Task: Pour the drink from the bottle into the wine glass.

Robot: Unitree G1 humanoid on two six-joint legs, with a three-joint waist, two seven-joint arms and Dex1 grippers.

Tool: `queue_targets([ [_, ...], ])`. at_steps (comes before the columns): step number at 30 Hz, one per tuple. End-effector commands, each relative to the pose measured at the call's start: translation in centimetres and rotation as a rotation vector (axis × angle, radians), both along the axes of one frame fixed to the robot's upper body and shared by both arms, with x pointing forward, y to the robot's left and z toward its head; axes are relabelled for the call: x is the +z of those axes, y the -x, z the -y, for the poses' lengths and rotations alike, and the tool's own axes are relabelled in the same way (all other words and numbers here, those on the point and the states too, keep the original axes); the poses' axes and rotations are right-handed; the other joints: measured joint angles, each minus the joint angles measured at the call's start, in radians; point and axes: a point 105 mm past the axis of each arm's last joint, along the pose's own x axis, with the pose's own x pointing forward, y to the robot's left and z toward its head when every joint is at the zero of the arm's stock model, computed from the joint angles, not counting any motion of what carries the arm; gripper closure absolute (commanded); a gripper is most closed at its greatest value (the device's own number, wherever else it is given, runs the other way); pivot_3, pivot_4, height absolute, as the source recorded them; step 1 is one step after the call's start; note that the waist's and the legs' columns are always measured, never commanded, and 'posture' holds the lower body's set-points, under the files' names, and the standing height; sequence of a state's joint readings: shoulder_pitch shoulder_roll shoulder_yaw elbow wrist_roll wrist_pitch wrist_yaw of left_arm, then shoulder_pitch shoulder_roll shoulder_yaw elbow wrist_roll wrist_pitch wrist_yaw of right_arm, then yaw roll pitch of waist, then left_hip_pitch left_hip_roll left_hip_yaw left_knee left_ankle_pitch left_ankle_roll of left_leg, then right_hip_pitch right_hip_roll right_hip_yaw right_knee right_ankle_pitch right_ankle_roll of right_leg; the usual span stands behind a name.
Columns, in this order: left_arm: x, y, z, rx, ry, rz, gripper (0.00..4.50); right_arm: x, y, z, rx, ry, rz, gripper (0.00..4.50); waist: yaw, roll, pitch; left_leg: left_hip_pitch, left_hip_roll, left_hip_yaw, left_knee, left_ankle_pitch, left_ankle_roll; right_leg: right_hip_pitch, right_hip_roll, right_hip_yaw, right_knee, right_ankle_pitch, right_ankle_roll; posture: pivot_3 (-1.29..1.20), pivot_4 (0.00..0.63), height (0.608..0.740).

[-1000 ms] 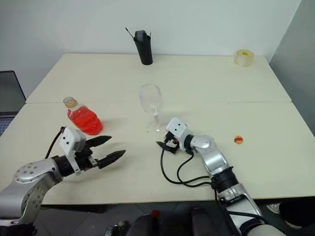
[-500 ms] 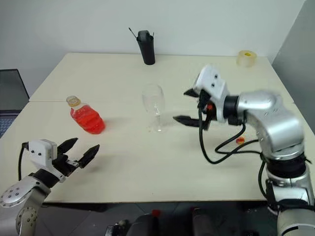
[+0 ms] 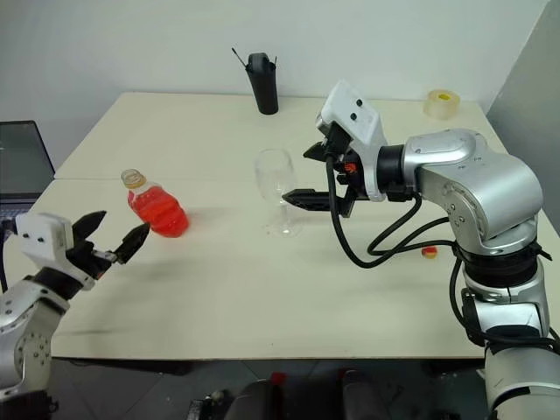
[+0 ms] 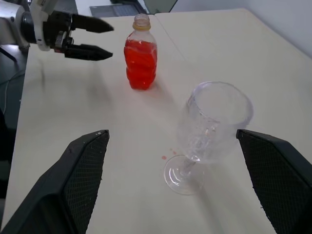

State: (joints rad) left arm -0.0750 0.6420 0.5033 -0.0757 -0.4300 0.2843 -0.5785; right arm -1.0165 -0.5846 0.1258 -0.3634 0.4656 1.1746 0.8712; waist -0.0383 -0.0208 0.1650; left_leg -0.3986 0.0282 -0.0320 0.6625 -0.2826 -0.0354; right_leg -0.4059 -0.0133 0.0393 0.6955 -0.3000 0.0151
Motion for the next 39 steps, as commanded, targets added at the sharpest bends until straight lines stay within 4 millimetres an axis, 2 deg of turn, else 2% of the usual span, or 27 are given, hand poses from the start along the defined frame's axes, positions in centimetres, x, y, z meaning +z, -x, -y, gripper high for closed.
queue_targets([
  [1,0.6,-0.5,-0.2,-0.009,-0.039,0.011,0.0,1.1,0.4,0.0,0.008,0.0,0.049,0.03,0.0,0.0,0.0,0.0,0.0,0.001,0.0,0.0,0.0,0.0,0.0,0.0,0.0,0.0,0.0,0.0,0.15,0.74],
  [9,-0.3,-2.8,1.2,-0.066,-0.011,-0.006,0.0,0.9,0.3,-0.3,-0.011,0.006,0.071,0.03,0.002,0.0,0.0,0.0,0.0,0.0,0.0,0.0,0.0,0.0,0.0,0.0,0.0,0.0,0.0,0.0,0.15,0.74],
  [18,-1.0,-4.4,0.5,-0.028,-0.03,-0.004,0.0,0.7,0.1,-0.2,-0.041,0.012,0.079,0.03,0.002,0.0,0.0,-0.001,0.0,0.0,0.0,0.0,0.0,-0.001,0.0,0.0,0.0,0.0,0.0,0.0,0.15,0.74],
  [24,-2.1,-5.9,0.9,-0.043,-0.012,-0.021,0.0,0.6,0.2,-0.2,-0.05,0.017,0.078,0.03,0.005,0.0,0.0,-0.001,0.0,0.0,0.0,0.0,0.0,-0.001,0.0,-0.001,0.001,0.0,0.0,0.0,0.15,0.74],
  [32,-2.6,-7.9,1.8,-0.068,0.014,-0.005,0.0,0.4,0.0,0.0,-0.065,0.029,0.073,0.03,0.005,0.0,0.0,-0.001,-0.001,0.001,0.0,0.0,0.0,-0.001,0.0,-0.002,0.001,0.0,0.0,0.0,0.15,0.74],
  [39,-3.0,-8.5,2.6,-0.091,0.022,0.001,0.0,1.4,1.6,-0.8,0.031,-0.035,0.087,0.03,0.005,0.0,0.0,-0.001,0.0,0.001,0.0,0.0,0.0,-0.002,0.0,-0.002,0.001,0.0,0.0,0.0,0.15,0.74],
])
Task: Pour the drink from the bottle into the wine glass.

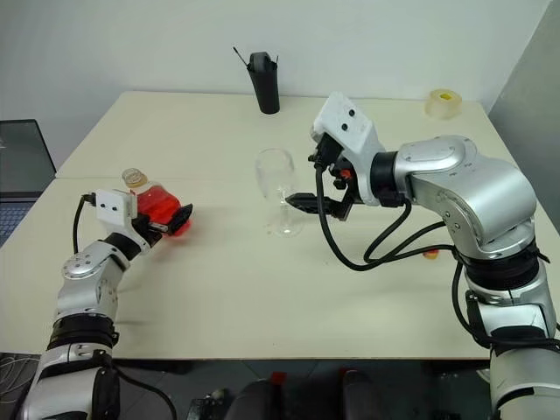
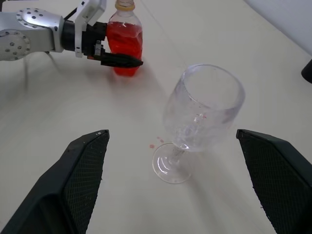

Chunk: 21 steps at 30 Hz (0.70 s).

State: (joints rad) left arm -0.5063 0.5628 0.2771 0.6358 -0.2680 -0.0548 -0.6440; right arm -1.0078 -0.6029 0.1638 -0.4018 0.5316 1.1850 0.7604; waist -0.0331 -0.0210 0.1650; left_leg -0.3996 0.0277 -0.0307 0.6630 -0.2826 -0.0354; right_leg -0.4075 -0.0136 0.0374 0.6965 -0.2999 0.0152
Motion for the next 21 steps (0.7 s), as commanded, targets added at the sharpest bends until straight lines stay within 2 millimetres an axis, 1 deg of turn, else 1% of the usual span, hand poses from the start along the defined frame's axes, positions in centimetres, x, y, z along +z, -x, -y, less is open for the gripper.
queue_targets([
  [1,1.1,-0.3,0.1,-0.012,-0.019,0.046,0.0,2.2,1.8,-0.5,0.081,-0.062,0.077,0.03,0.0,0.0,0.0,0.0,0.0,0.0,0.0,0.0,0.0,0.0,0.0,0.0,0.0,0.0,0.0,0.0,0.15,0.74],
  [2,1.1,-0.3,0.2,-0.013,-0.019,0.046,0.0,2.3,2.1,-0.6,0.094,-0.069,0.078,0.03,0.0,0.0,0.0,0.0,0.0,0.0,0.0,0.0,0.0,0.0,0.0,0.0,0.0,0.0,0.0,0.0,0.15,0.74],
  [3,1.1,-0.3,0.2,-0.015,-0.019,0.047,0.39,2.3,2.2,-0.7,0.101,-0.071,0.079,0.0,0.0,0.0,0.0,0.0,0.0,-0.001,0.0,0.0,0.0,0.0,0.0,0.0,0.0,0.0,0.0,0.0,0.15,0.74],
  [4,1.0,-0.3,0.3,-0.018,-0.018,0.048,0.57,2.3,2.3,-0.7,0.102,-0.071,0.079,0.0,0.0,0.0,0.0,0.0,0.0,-0.001,0.0,0.0,0.0,0.0,0.0,0.0,0.0,0.0,0.0,0.0,0.15,0.74],
  [9,0.9,-0.3,0.5,-0.028,-0.023,0.053,2.09,1.8,2.2,-0.7,0.089,-0.058,0.082,0.0,0.001,0.0,0.0,0.0,0.0,-0.001,0.0,0.0,0.0,0.0,0.0,0.0,0.0,0.0,0.0,0.0,0.15,0.74],
  [11,1.0,-0.2,0.6,-0.035,-0.028,0.06,2.65,1.5,2.3,-0.8,0.085,-0.049,0.083,0.0,0.001,0.0,0.0,0.0,0.0,-0.001,0.0,0.0,0.0,0.0,0.0,0.0,0.0,0.0,0.0,0.0,0.15,0.74],
  [12,1.1,-0.1,0.5,-0.038,-0.03,0.063,2.85,1.4,2.3,-0.9,0.084,-0.043,0.085,0.0,0.001,0.0,0.0,0.0,0.0,-0.001,0.0,0.0,0.0,0.0,0.0,0.0,0.0,0.0,0.0,0.0,0.15,0.74],
  [14,2.2,0.0,1.0,-0.075,-0.053,0.087,3.19,1.6,2.3,-0.6,0.072,-0.046,0.102,0.0,0.0,0.0,0.0,0.0,0.0,-0.001,0.0,0.0,0.0,0.0,0.0,0.0,0.0,0.0,0.0,0.0,0.15,0.74],
  [16,3.3,-0.1,1.6,-0.109,-0.078,0.111,3.42,1.7,2.5,-0.1,0.064,-0.059,0.114,0.0,0.001,0.0,0.0,-0.001,0.0,-0.001,0.0,0.0,0.0,0.0,0.0,0.0,0.0,0.0,0.0,0.0,0.15,0.74],
  [19,6.2,-0.7,2.9,-0.171,-0.137,0.168,3.62,1.3,3.1,1.2,0.053,-0.091,0.155,0.0,0.004,-0.003,0.001,-0.002,0.0,-0.003,0.001,0.0,0.0,0.0,0.0,0.0,-0.001,0.0,0.0,0.0,0.15,0.74],
  [21,7.5,-0.9,3.6,-0.206,-0.171,0.193,3.66,1.1,3.4,1.7,0.045,-0.103,0.181,0.0,0.007,-0.005,0.002,-0.003,-0.001,-0.004,0.001,0.0,0.0,0.0,0.0,0.0,-0.001,0.0,0.0,0.0,0.15,0.74],
])
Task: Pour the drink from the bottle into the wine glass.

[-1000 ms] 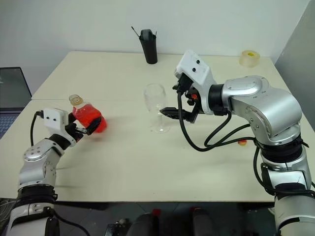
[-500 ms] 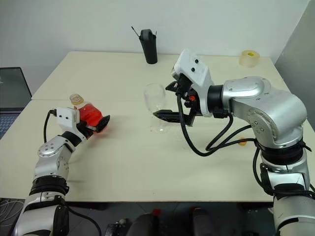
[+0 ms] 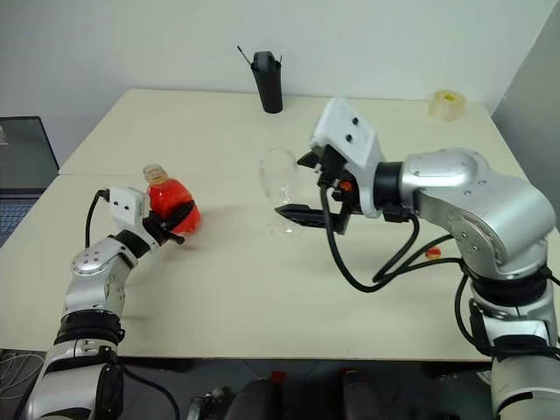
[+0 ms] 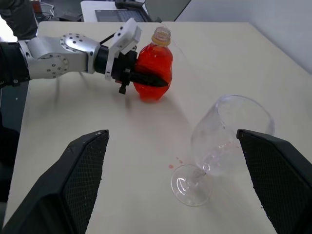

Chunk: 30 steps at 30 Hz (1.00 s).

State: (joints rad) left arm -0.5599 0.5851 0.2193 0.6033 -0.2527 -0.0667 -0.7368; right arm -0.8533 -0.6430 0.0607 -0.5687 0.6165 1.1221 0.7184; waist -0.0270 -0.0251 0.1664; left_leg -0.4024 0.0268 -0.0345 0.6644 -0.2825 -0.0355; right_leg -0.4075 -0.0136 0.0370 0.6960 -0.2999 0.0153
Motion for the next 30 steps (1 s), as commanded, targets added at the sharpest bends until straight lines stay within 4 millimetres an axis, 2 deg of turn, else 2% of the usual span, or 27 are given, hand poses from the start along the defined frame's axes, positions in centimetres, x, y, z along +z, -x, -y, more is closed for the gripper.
queue_targets([
  [1,6.1,-0.5,1.7,-0.084,-0.093,0.169,3.68,1.1,1.3,1.0,0.0,-0.041,0.116,0.0,0.0,0.0,0.0,-0.001,0.0,-0.001,0.0,0.0,0.0,0.0,0.0,0.0,0.0,0.0,0.0,0.0,0.15,0.74],
  [7,9.3,-2.3,5.0,-0.194,-0.233,0.242,3.73,0.8,1.3,3.1,-0.106,-0.105,0.16,0.0,0.0,-0.001,0.0,0.0,-0.001,0.0,0.0,0.0,0.0,0.001,0.005,-0.002,0.0,0.0,0.0,0.0,0.15,0.74],
  [11,10.1,-3.6,6.7,-0.216,-0.316,0.268,3.73,2.0,1.1,4.7,-0.195,-0.316,0.183,0.0,-0.006,-0.001,0.0,0.002,-0.001,0.003,0.0,0.0,0.0,0.001,0.008,0.0,0.001,0.0,0.0,0.0,0.15,0.74],
  [17,9.9,-4.4,8.3,-0.243,-0.449,0.304,3.73,0.3,2.7,4.7,-0.176,-0.298,0.136,0.0,-0.007,0.0,0.001,0.002,0.0,0.005,-0.001,0.0,0.0,-0.001,0.011,0.002,0.001,0.0,0.0,0.0,0.15,0.74],
  [22,10.9,-4.9,8.8,-0.225,-0.49,0.353,3.73,-0.7,2.8,4.8,-0.201,-0.259,0.125,0.0,-0.003,-0.001,0.001,0.001,-0.001,0.005,0.0,0.0,0.0,-0.001,0.011,0.001,0.001,0.0,0.0,0.0,0.15,0.74],
  [30,11.6,-5.2,9.8,-0.209,-0.589,0.429,3.73,-1.2,3.1,4.4,-0.208,-0.249,0.126,0.0,-0.004,-0.002,0.001,0.001,-0.001,0.006,0.0,0.0,0.0,-0.001,0.01,0.001,0.001,0.0,0.0,0.0,0.15,0.74],
])
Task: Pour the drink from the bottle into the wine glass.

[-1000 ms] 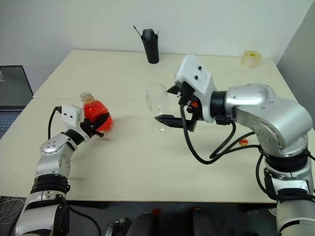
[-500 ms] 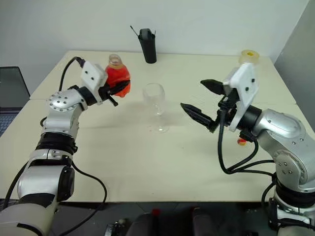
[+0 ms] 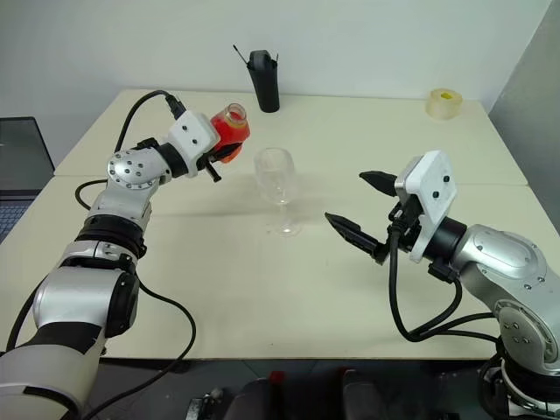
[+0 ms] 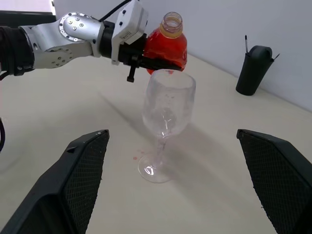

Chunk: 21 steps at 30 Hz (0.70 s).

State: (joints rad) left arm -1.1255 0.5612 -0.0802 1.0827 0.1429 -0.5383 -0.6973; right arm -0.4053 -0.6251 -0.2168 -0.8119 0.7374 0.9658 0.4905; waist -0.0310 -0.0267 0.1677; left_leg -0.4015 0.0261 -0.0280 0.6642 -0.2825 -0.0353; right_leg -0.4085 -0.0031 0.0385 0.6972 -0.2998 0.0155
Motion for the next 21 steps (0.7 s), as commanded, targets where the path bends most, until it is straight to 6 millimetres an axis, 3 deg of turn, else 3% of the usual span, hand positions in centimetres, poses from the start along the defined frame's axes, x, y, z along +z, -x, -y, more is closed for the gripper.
queue_targets([
  [1,2.3,0.1,0.6,-0.008,-0.028,0.117,3.73,0.8,0.8,-0.4,0.014,0.0,0.064,0.0,0.0,0.0,0.0,0.0,0.0,0.0,0.0,0.0,0.0,0.0,0.0,0.0,0.0,0.0,0.0,0.0,0.15,0.74],
  [21,3.5,0.2,1.2,0.022,-0.217,0.298,3.74,0.0,1.0,-0.9,0.021,0.034,0.046,0.0,0.0,0.0,0.0,0.0,0.0,0.001,0.0,0.0,0.0,0.0,0.0,0.0,0.0,0.0,0.0,0.0,0.15,0.74],
])
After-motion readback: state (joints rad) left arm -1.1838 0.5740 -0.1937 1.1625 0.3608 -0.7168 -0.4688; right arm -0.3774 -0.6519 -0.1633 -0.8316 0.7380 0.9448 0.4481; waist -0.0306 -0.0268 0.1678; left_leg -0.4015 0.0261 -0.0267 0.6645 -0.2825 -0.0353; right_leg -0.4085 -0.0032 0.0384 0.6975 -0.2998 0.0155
